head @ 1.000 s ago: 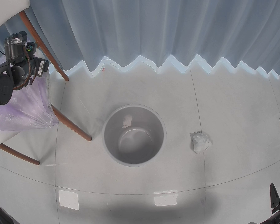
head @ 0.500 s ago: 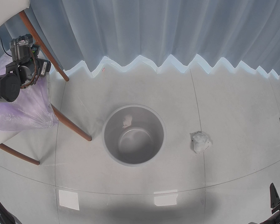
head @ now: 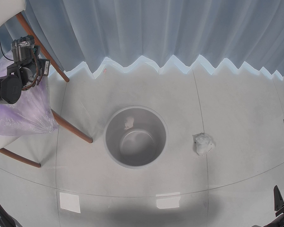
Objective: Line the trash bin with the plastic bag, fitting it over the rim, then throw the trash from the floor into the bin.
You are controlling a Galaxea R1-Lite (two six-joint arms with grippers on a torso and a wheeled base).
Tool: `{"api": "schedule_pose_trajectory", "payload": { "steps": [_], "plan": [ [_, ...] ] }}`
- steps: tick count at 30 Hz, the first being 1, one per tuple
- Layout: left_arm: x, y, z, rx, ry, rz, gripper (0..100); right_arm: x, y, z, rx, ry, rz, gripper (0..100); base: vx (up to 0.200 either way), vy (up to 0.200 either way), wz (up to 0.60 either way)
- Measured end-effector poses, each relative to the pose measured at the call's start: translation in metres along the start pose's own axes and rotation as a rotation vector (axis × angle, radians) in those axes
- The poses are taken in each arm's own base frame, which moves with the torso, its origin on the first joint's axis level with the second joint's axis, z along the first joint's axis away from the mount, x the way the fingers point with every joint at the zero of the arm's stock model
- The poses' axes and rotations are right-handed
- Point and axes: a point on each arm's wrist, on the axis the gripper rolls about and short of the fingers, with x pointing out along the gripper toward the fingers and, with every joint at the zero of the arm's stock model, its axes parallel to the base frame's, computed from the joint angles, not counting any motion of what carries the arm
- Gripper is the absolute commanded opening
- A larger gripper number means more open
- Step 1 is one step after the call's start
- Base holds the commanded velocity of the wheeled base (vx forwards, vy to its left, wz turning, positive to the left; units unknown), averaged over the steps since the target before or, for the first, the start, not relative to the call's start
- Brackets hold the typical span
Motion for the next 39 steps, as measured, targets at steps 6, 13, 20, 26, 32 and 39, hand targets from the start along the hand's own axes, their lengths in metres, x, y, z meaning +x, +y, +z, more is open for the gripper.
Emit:
{"api": "schedule_pose_trajectory", "payload": {
  "steps": [6,13,20,26,32,39],
  "plan": [
    [-0.001,-0.001,-0.002,-0.114,-0.010,-0.047,0,0.000,0.000,0.000,0.000,0.000,0.001,100,0.000,0.000,0.00],
    [-0.010,0.000,-0.004,-0.257,-0.065,-0.140,0,0.000,0.000,0.000,0.000,0.000,0.000,100,0.000,0.000,0.00],
    [-0.033,0.014,0.005,-0.307,-0.099,-0.194,0,0.000,0.000,0.000,0.000,0.000,0.001,100,0.000,0.000,0.00],
    [-0.059,0.029,0.003,-0.304,-0.093,-0.220,0,0.000,0.000,0.000,0.000,0.000,0.000,100,0.000,0.000,0.00],
    [-0.084,0.031,-0.009,-0.271,-0.050,-0.273,100,0.000,0.000,0.000,0.000,0.000,0.000,100,0.000,0.000,0.00],
    [-0.124,0.010,-0.019,-0.184,-0.017,-0.423,100,0.000,0.000,0.000,0.000,0.000,0.001,100,0.000,0.000,0.00]
  ]
}}
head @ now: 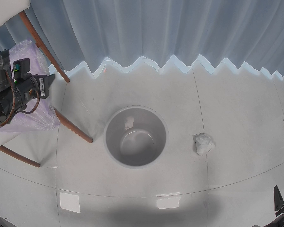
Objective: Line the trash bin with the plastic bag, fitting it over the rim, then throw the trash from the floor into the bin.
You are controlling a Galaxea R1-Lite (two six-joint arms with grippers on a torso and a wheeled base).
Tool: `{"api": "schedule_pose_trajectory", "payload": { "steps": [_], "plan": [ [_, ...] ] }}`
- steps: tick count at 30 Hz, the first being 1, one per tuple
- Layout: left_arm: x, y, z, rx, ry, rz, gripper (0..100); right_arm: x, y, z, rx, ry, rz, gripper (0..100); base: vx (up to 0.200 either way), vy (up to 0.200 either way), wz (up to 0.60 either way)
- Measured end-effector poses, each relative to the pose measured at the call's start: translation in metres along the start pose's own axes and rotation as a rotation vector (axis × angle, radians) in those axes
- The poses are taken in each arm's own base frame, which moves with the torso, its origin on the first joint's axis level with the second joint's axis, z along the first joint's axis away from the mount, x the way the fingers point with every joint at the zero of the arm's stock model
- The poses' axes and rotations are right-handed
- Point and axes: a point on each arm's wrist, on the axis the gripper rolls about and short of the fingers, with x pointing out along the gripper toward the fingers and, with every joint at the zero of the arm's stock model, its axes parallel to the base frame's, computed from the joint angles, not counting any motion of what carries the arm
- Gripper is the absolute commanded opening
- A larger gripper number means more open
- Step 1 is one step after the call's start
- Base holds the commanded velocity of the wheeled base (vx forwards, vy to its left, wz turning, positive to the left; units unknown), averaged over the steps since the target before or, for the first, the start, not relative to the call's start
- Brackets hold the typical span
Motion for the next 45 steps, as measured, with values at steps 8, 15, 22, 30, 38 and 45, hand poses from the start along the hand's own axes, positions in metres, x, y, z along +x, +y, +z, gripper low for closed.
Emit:
{"api": "schedule_pose_trajectory", "payload": {
  "steps": [8,15,22,30,38,45],
  "plan": [
    [-0.006,-0.023,-0.002,0.083,0.008,-0.072,100,0.000,0.000,0.000,0.000,0.000,-0.001,100,0.000,0.000,0.00],
    [-0.010,-0.041,-0.012,0.178,0.054,-0.016,100,0.000,0.000,0.000,0.000,0.000,0.000,100,0.000,0.000,0.00],
    [-0.026,-0.061,-0.025,0.333,0.086,-0.015,100,0.000,0.000,0.000,0.000,0.000,0.000,100,0.000,0.000,0.00],
    [-0.041,-0.057,-0.062,0.505,0.166,-0.039,100,0.000,0.000,0.000,0.000,0.000,0.000,100,0.000,0.000,0.00],
    [-0.044,-0.051,-0.072,0.557,0.183,0.012,100,0.000,0.000,0.000,0.000,0.000,0.000,100,0.000,0.000,0.00],
    [-0.039,-0.044,-0.069,0.572,0.176,0.077,100,0.000,0.000,0.000,0.000,0.000,-0.001,100,0.000,0.000,0.00]
  ]
}}
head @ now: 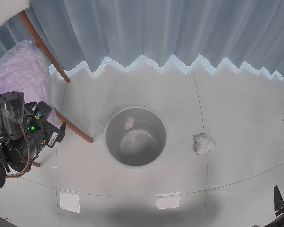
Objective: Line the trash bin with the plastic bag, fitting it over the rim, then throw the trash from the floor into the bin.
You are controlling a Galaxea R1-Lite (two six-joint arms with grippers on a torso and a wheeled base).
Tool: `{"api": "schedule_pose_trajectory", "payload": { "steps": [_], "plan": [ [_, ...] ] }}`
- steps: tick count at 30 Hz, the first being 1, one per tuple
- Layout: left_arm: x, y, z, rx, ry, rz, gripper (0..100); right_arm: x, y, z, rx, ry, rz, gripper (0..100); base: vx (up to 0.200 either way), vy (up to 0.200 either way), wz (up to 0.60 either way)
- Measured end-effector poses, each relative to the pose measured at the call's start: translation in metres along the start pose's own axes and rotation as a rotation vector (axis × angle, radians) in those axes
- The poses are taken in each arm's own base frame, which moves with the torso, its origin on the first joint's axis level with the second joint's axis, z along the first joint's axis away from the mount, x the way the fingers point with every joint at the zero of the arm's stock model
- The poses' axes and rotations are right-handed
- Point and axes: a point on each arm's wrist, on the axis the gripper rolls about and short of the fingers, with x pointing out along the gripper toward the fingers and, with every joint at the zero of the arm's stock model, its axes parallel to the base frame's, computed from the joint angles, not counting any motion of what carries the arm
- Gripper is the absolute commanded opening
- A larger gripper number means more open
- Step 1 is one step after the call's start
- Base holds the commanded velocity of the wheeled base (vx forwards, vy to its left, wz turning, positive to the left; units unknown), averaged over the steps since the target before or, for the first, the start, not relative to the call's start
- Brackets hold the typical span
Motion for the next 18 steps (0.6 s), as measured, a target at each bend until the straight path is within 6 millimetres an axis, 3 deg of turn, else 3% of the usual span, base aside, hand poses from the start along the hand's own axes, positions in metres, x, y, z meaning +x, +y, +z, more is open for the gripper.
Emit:
{"api": "schedule_pose_trajectory", "payload": {
  "steps": [8,9,18],
  "plan": [
    [0.005,0.006,-0.006,0.015,0.029,0.032,100,0.000,0.000,0.000,0.000,0.001,0.001,100,0.000,0.000,0.00],
    [0.005,0.007,-0.008,0.016,0.036,0.036,0,0.000,0.000,0.000,0.000,0.001,0.001,100,0.000,0.000,0.00],
    [0.001,0.015,-0.010,-0.007,0.028,0.053,0,0.000,0.000,0.000,0.000,0.001,0.000,100,0.000,0.000,0.00]
  ]
}}
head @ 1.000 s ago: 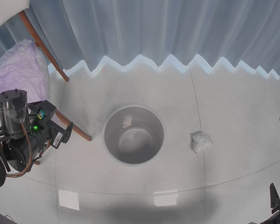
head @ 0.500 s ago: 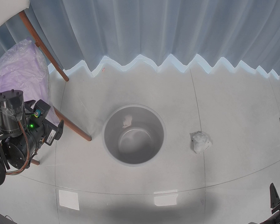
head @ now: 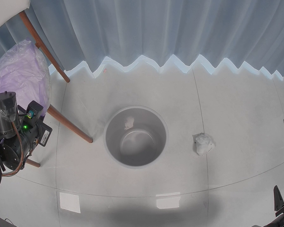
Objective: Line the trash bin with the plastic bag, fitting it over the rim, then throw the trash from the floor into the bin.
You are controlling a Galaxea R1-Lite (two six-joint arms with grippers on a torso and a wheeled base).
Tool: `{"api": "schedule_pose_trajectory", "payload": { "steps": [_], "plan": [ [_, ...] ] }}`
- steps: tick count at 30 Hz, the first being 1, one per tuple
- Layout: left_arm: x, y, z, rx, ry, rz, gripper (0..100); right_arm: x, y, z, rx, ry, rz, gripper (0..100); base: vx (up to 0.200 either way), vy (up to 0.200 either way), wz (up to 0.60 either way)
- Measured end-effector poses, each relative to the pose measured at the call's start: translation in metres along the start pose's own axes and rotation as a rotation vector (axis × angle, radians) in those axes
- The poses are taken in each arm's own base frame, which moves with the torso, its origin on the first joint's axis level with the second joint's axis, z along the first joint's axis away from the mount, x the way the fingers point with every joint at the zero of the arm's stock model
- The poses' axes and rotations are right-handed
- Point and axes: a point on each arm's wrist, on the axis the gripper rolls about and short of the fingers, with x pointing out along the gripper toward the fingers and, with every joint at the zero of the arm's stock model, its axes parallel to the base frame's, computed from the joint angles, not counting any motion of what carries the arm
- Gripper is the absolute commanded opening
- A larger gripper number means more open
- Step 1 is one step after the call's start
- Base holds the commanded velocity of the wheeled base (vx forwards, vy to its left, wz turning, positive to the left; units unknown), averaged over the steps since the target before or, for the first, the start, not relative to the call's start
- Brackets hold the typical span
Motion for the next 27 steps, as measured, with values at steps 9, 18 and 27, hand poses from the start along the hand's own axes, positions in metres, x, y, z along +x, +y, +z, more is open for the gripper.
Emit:
{"api": "schedule_pose_trajectory", "payload": {
  "steps": [9,18,27],
  "plan": [
    [-0.018,0.014,0.006,-0.126,-0.123,-0.072,0,0.000,0.000,0.000,0.000,0.000,0.000,100,0.000,0.000,0.00],
    [-0.031,0.027,0.009,-0.378,-0.225,-0.191,0,0.000,0.000,0.000,0.000,0.000,0.000,100,0.000,0.000,0.00],
    [-0.055,0.044,-0.004,-0.569,-0.327,-0.323,0,0.000,0.000,0.000,0.000,-0.001,0.000,100,0.000,0.000,0.00]
  ]
}}
